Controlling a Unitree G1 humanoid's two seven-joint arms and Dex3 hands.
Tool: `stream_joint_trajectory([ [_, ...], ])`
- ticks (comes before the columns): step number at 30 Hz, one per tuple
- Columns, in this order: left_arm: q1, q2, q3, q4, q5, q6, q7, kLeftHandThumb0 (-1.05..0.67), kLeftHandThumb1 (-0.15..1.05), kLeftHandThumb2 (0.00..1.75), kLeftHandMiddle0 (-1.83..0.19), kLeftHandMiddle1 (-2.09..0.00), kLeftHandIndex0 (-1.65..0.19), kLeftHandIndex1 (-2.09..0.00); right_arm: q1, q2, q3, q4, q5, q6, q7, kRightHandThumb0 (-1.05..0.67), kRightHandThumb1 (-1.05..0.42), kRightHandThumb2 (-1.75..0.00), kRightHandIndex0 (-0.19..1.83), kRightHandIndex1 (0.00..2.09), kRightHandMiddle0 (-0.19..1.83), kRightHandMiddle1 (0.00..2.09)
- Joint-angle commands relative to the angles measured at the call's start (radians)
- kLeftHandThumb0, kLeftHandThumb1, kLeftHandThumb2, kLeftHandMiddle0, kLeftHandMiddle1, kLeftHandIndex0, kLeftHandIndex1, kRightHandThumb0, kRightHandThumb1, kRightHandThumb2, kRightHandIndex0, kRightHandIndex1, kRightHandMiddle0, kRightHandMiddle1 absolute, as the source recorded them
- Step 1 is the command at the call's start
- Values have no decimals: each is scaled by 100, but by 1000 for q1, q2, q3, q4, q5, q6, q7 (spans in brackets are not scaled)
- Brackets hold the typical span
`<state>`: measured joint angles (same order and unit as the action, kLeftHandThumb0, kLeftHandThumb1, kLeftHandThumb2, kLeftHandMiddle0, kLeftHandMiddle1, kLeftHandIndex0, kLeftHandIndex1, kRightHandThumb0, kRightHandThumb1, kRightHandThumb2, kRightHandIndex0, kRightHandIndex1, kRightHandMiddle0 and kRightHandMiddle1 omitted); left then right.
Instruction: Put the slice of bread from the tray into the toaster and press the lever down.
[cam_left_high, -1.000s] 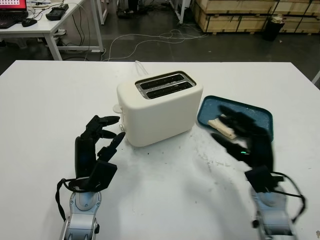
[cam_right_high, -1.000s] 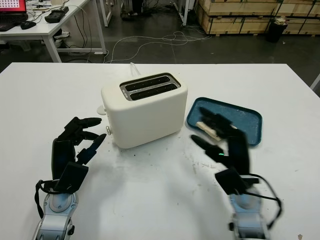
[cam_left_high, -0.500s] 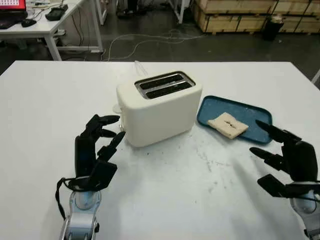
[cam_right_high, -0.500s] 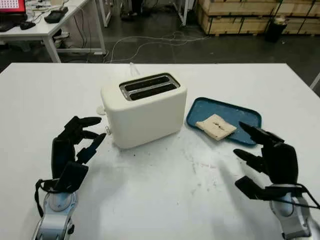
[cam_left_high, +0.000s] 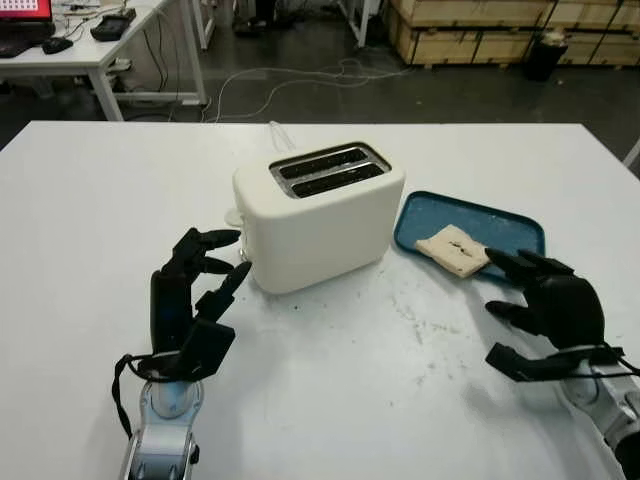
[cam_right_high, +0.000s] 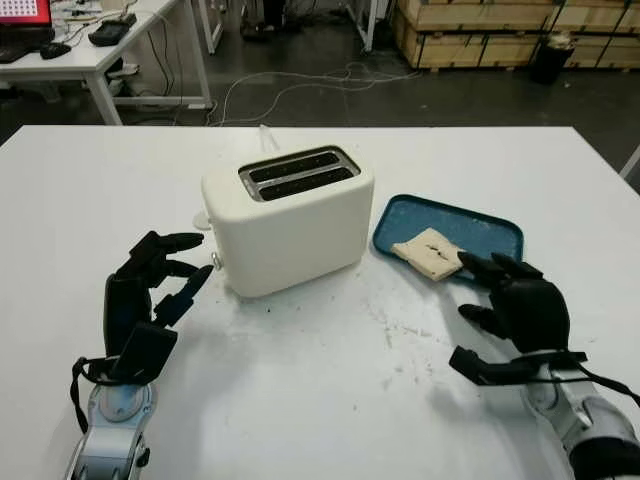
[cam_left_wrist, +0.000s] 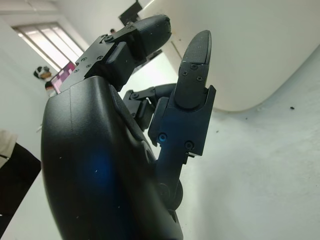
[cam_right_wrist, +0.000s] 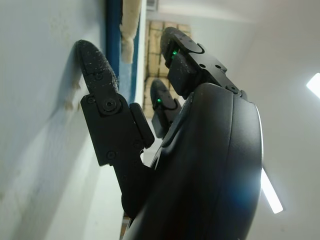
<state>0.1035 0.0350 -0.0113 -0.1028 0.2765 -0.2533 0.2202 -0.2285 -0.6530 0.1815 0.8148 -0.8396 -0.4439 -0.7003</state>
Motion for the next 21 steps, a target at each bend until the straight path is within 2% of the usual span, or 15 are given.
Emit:
stream_joint_trajectory([
  [1,-6,1,-3,-3,11,-6,5,-38,92,17,-51,-139,-53,-87,-24,-3,39,41,-15,10,-7,-50,-70,0,42,0,51,0],
  [10,-8,-1,0,-3,-1,-5,3,-38,92,16,-50,-139,-53,-87,-97,-8,135,116,-12,-3,-69,-49,-72,0,35,0,45,0],
  [21,-9,0,0,-1,2,-12,6,-37,92,16,-51,-138,-53,-87,-165,-15,193,155,-3,-27,-60,-49,-70,0,35,1,42,0],
])
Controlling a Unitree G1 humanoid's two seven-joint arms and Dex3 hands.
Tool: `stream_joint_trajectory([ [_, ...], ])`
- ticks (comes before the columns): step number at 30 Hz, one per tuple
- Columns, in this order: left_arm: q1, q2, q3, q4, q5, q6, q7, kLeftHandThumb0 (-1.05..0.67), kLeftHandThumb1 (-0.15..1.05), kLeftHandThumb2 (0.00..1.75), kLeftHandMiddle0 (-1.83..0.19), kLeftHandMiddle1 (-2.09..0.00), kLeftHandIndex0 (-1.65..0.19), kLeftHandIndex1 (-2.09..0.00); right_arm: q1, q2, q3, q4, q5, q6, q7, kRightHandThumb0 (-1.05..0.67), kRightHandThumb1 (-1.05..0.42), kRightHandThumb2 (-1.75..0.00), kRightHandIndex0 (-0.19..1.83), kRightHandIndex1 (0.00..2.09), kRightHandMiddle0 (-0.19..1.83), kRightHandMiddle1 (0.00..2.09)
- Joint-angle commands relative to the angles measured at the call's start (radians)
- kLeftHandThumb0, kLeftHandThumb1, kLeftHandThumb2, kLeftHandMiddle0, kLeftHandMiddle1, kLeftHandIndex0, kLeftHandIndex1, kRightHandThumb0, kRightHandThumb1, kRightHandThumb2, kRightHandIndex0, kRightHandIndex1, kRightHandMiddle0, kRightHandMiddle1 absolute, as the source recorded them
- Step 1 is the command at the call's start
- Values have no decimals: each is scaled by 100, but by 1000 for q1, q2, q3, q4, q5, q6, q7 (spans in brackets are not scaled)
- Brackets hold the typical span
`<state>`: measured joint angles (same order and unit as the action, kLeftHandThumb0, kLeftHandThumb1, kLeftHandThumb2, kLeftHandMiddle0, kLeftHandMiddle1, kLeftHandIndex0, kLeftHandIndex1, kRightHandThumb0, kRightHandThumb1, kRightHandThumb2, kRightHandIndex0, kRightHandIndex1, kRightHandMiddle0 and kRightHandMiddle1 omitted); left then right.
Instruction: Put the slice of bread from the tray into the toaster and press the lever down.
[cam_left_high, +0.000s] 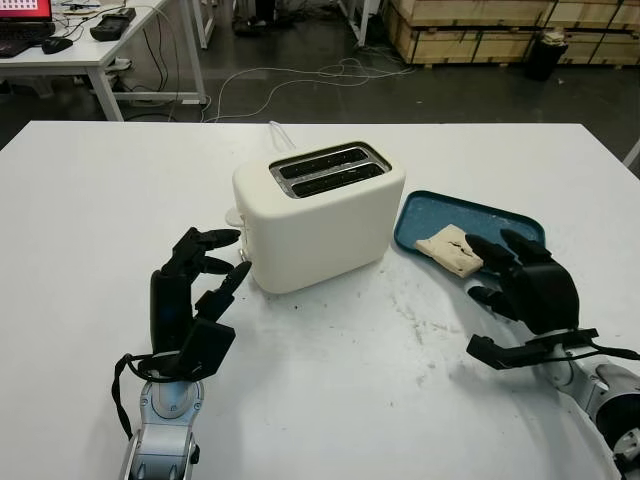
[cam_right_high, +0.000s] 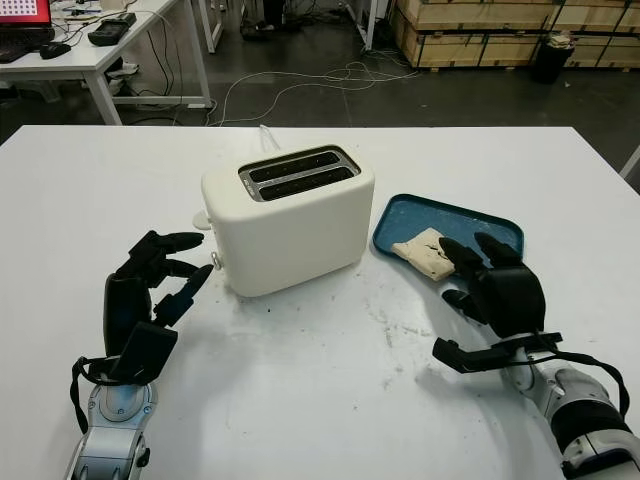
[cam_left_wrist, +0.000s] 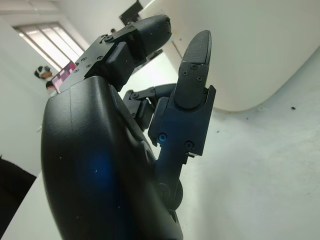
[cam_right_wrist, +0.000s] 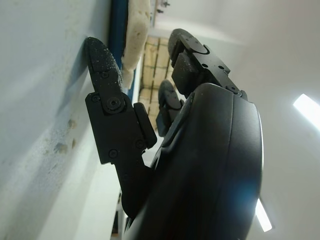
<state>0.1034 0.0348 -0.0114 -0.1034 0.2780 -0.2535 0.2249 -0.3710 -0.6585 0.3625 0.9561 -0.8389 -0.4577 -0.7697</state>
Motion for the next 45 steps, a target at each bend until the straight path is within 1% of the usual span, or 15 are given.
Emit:
stream_joint_trajectory([
  [1,-10,0,1,3,-2,-17,2,-37,92,16,-51,-139,-53,-87,-32,-10,19,23,-6,-13,7,-50,-70,0,35,1,42,1],
  [7,-4,-5,-2,-11,9,7,5,-39,92,16,-52,-135,-54,-86,-101,-4,65,81,-10,-31,6,-48,-70,0,41,3,45,2],
  [11,-9,2,-2,-1,15,-12,8,-38,92,17,-53,-135,-54,-85,-150,-2,105,120,-25,-31,4,-45,-71,-1,49,6,50,3],
  [16,-5,0,-2,-9,12,-3,6,-40,92,17,-52,-134,-54,-85,-197,4,145,164,-33,-21,27,-41,-75,-1,57,8,57,5],
  [26,-3,-4,-3,-12,9,1,4,-38,92,17,-51,-135,-54,-85,-230,6,202,210,-50,-15,23,-36,-78,-1,75,17,72,8],
  [28,-3,-4,-3,-10,9,-5,5,-37,92,16,-50,-135,-54,-85,-233,5,219,214,-64,-3,9,-36,-81,-1,82,29,80,10],
  [30,-3,-4,-4,-12,8,-2,3,-36,92,16,-51,-136,-54,-85,-235,5,232,216,-73,6,-10,-40,-88,0,75,71,93,12],
  [31,-2,-5,-4,-15,9,4,3,-37,92,17,-51,-136,-54,-85,-235,5,235,217,-74,6,-24,-43,-90,-1,69,115,93,33],
  [32,-1,-6,-5,-17,9,7,2,-38,92,17,-50,-136,-54,-85,-235,6,238,217,-75,9,-37,-47,-91,-4,70,150,73,99],
  [33,0,-7,-5,-18,7,8,1,-38,92,17,-50,-135,-53,-85,-234,7,240,218,-76,11,-51,-51,-92,-7,74,162,63,130],
  [34,0,-6,-5,-16,12,5,5,-38,92,17,-50,-135,-53,-85,-234,8,243,219,-79,10,-75,-53,-92,-9,78,168,58,152],
  [35,-1,-6,-5,-13,15,2,8,-38,92,17,-51,-136,-53,-85,-235,8,247,220,-83,10,-96,-57,-92,-12,82,172,57,165],
  [38,-3,-6,-3,-10,5,1,2,-37,92,16,-52,-136,-54,-85,-236,12,260,228,-96,19,-156,-60,-92,-21,82,174,53,174],
  [42,0,-6,-4,-17,15,15,5,-38,92,16,-51,-135,-54,-85,-240,17,270,240,-100,18,-207,-60,-92,-22,84,175,53,174],
  [45,-1,-5,-4,-11,17,6,8,-36,92,15,-51,-134,-54,-84,-245,18,277,245,-101,25,-213,-60,-92,-31,82,175,51,175],
])
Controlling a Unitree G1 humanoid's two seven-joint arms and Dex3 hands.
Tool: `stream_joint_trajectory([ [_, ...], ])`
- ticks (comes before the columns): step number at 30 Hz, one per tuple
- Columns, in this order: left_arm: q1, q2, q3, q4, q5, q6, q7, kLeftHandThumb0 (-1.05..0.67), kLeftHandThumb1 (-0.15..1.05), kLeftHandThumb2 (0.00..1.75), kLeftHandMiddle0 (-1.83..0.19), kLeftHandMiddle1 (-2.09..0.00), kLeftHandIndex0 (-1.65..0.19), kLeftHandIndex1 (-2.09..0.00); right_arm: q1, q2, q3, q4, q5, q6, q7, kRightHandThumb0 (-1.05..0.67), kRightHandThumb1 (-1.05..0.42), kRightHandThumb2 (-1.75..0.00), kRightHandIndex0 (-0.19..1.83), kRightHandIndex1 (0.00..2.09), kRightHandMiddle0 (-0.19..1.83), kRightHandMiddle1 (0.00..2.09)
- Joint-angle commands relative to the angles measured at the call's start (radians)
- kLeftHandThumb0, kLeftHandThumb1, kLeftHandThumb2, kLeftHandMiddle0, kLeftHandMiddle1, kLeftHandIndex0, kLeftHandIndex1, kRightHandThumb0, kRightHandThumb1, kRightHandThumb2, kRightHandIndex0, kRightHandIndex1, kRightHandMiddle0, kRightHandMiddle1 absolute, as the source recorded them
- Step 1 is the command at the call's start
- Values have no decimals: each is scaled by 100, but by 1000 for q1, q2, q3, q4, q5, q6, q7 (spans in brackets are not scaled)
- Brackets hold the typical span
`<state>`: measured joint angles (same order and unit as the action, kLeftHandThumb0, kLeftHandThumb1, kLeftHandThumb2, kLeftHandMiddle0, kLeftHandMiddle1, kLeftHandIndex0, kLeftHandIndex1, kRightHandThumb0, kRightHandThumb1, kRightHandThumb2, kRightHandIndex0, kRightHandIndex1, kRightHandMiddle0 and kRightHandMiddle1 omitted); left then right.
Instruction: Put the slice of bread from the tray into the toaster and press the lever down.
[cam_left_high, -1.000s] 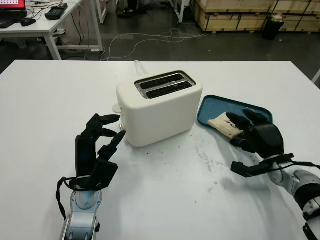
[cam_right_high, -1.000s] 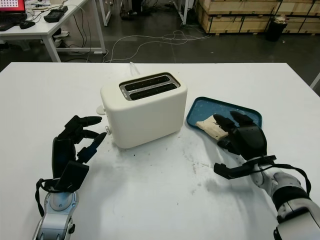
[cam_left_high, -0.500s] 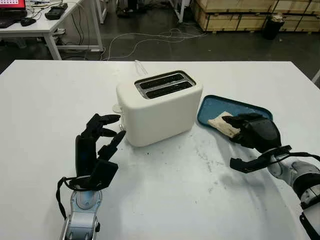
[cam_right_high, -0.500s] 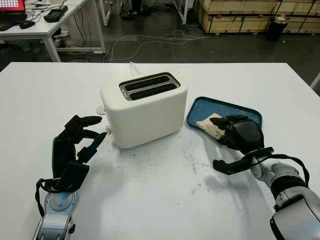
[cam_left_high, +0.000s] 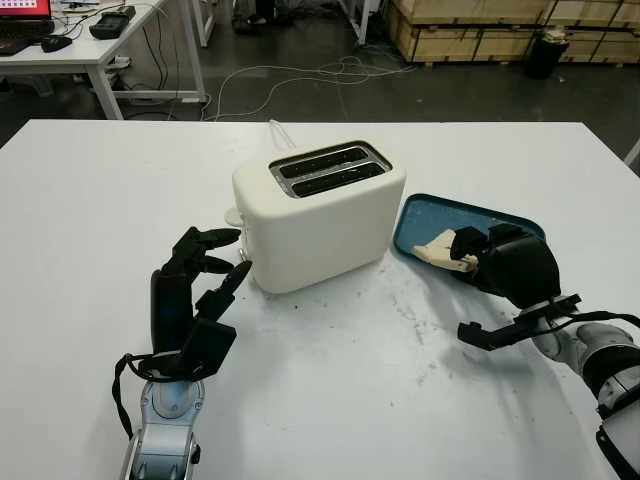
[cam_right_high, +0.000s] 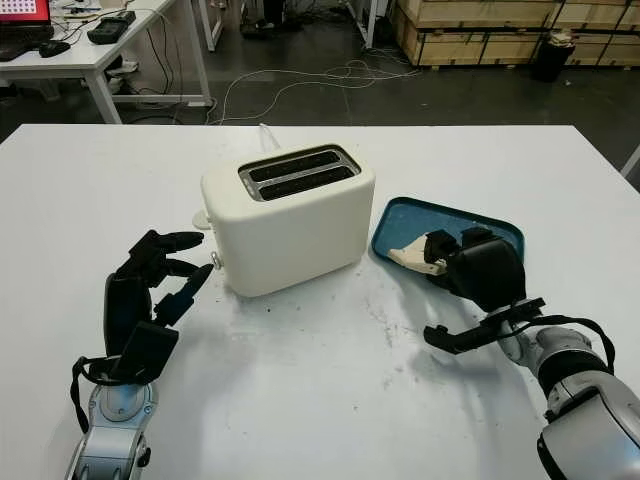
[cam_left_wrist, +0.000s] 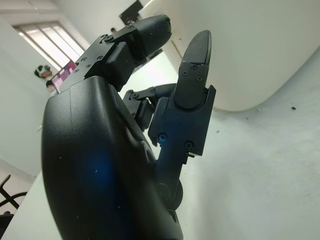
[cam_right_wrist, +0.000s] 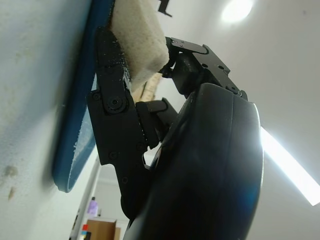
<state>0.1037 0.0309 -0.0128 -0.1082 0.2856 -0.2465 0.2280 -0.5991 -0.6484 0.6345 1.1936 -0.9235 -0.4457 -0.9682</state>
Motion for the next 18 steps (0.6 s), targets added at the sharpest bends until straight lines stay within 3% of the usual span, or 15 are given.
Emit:
stream_joint_trajectory([
  [1,-2,-2,-2,-3,13,-5,11,-36,92,14,-52,-133,-55,-84,-19,8,6,10,-13,12,-17,-60,-92,-32,82,175,51,175],
  [6,-2,-1,-4,-3,-5,-4,-6,-36,92,17,-51,-135,-54,-84,-39,12,-16,27,18,-30,-49,-57,-92,-30,81,175,48,175],
  [14,-3,-1,-4,2,4,-3,2,-37,92,16,-51,-133,-55,-83,-105,3,-108,16,107,-133,61,-58,-92,-40,76,175,50,175],
  [18,-2,-2,-4,3,9,-6,6,-37,92,16,-50,-134,-55,-83,-145,2,-152,3,153,-153,171,-59,-92,-46,88,175,53,175],
])
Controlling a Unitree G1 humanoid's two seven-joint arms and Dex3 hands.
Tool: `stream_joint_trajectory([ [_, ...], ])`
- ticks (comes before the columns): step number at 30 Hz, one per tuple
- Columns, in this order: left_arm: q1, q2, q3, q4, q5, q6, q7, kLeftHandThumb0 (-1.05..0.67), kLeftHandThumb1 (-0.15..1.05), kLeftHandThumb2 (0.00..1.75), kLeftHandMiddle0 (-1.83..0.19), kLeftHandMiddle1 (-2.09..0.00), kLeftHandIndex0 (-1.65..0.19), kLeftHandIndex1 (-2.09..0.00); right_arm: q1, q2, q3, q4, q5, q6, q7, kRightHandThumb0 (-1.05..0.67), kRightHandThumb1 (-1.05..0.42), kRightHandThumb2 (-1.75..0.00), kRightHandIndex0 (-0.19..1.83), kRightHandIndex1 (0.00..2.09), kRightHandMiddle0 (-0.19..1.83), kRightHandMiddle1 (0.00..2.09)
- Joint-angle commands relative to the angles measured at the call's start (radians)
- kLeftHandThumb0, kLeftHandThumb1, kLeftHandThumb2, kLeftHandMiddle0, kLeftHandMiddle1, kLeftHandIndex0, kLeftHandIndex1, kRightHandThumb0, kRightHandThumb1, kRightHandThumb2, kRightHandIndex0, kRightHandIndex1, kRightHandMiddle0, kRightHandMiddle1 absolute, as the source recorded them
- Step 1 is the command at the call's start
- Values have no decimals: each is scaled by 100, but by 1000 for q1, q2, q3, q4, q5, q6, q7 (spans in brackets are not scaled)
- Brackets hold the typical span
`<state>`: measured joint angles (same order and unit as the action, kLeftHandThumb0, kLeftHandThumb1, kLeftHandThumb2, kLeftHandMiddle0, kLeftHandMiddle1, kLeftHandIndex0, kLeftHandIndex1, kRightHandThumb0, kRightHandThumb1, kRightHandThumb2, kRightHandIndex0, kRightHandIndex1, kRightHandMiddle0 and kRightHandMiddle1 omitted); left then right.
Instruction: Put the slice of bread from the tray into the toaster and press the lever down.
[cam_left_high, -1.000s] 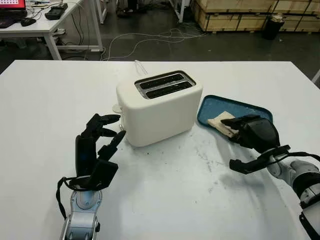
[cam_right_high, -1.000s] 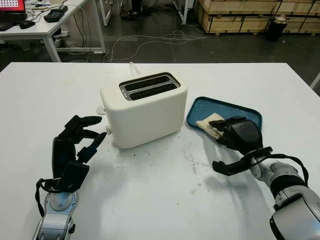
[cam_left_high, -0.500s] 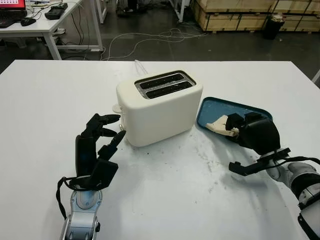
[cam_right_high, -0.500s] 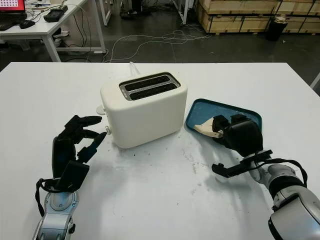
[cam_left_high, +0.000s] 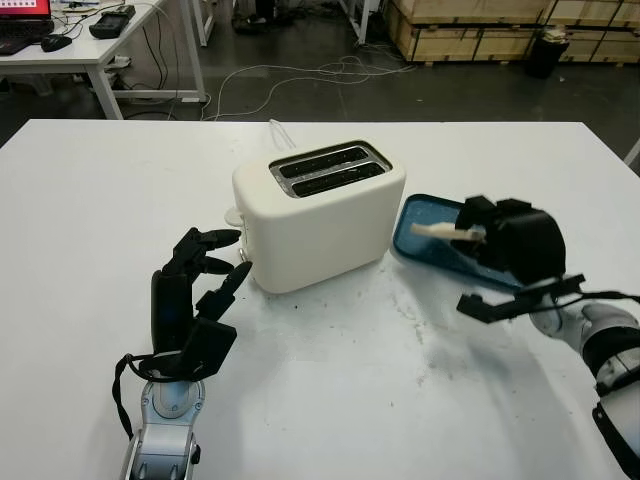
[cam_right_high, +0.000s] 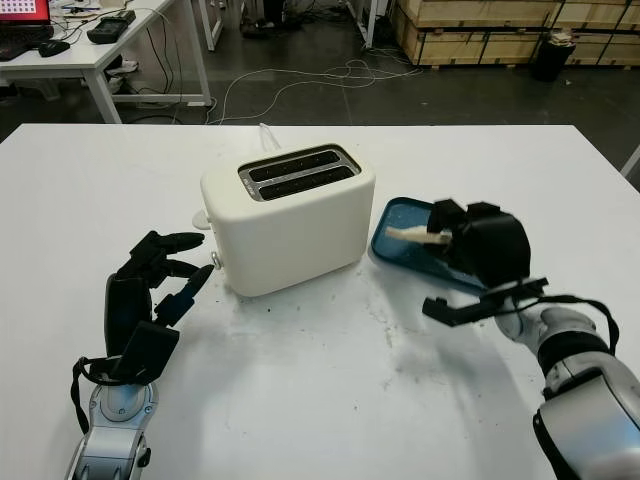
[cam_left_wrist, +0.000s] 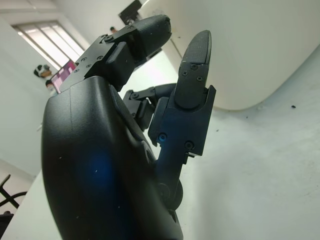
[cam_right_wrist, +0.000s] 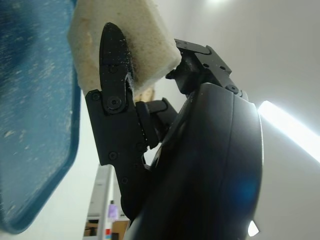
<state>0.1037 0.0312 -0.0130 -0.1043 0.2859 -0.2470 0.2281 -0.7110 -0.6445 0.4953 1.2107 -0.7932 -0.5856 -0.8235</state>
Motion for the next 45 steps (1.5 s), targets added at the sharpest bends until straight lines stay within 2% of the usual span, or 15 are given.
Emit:
stream_joint_trajectory([
  [1,-2,-2,-4,-1,9,-6,7,-37,92,16,-50,-134,-55,-83,-41,-2,-20,-19,28,-8,46,-59,-92,-48,91,175,54,175],
  [10,-2,-3,-3,-6,6,4,6,-39,92,17,-50,-135,-54,-84,-106,-15,-132,-76,145,-18,267,-63,-92,-51,98,175,64,175],
  [20,-1,-5,-5,-5,4,-1,5,-37,92,17,-50,-137,-54,-85,-333,-62,-305,-146,418,-96,852,-54,-92,-36,98,175,76,175],
  [24,-2,-10,-3,-3,-11,-5,1,-36,92,16,-51,-137,-54,-85,-455,-53,-316,-158,433,-62,972,-57,-92,-30,103,175,84,175],
  [29,-1,-12,-3,-4,2,-4,7,-36,92,17,-51,-135,-54,-85,-597,8,-346,-117,514,-51,1177,-51,-92,-24,105,175,88,173],
  [33,-3,-10,-2,0,-3,-11,3,-36,92,19,-51,-136,-53,-84,-677,82,-365,-102,574,39,1334,-51,-92,-22,112,175,96,174],
  [39,-3,-12,-1,3,-9,-16,4,-36,92,18,-50,-139,-53,-86,-687,164,-338,-108,562,27,1421,-51,-92,-29,114,175,96,175],
  [45,-1,-13,-3,-2,-1,-6,6,-37,92,19,-50,-138,-52,-86,-693,217,-266,-88,496,43,1444,-54,-92,-31,115,175,96,175],
])
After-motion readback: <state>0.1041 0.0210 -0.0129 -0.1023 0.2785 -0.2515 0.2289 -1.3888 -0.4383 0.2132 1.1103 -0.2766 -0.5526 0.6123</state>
